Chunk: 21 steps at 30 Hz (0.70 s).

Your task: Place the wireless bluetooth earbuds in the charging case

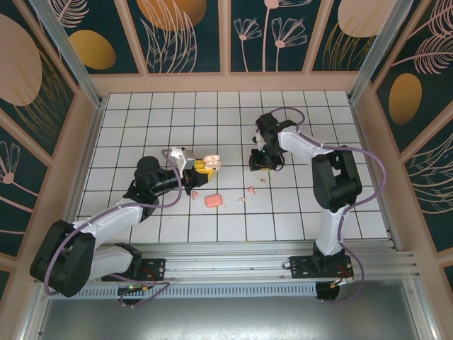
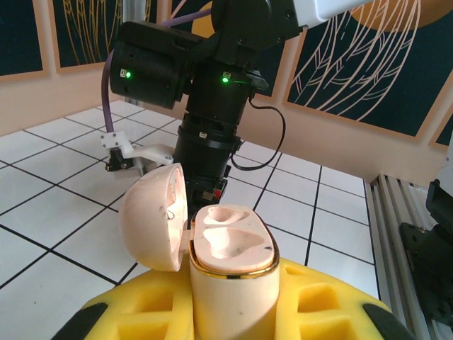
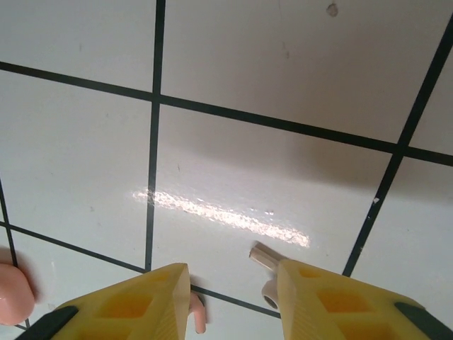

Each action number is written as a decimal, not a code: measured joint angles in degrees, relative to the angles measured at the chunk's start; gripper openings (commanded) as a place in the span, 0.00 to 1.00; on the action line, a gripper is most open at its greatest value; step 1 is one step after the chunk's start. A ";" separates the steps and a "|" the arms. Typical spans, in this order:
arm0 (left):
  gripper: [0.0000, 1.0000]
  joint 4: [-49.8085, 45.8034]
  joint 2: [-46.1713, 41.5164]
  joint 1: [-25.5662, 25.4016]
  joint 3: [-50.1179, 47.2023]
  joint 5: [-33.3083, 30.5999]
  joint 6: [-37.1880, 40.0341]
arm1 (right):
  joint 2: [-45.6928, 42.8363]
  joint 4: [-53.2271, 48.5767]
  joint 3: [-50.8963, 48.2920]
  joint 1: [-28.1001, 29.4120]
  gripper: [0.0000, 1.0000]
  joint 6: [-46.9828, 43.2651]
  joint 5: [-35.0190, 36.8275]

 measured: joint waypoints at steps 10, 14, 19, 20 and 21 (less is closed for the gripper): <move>0.18 -0.17 -0.96 0.00 0.00 -0.20 0.02 | 4.44 -2.99 1.81 1.88 0.38 -1.07 2.12; 0.18 -0.20 -0.96 0.00 0.00 -0.20 0.04 | 5.86 -3.17 2.62 2.19 0.38 -1.92 2.10; 0.18 -0.42 -0.96 0.00 0.00 -0.20 0.07 | 7.26 -3.54 2.73 2.97 0.38 -3.17 2.03; 0.18 -0.48 -0.96 0.00 0.00 -0.24 0.15 | 7.30 -3.61 2.73 3.08 0.38 -3.30 2.03; 0.18 -0.57 -0.98 0.00 0.00 -0.33 0.22 | 7.30 -3.69 2.73 3.19 0.38 -3.45 2.03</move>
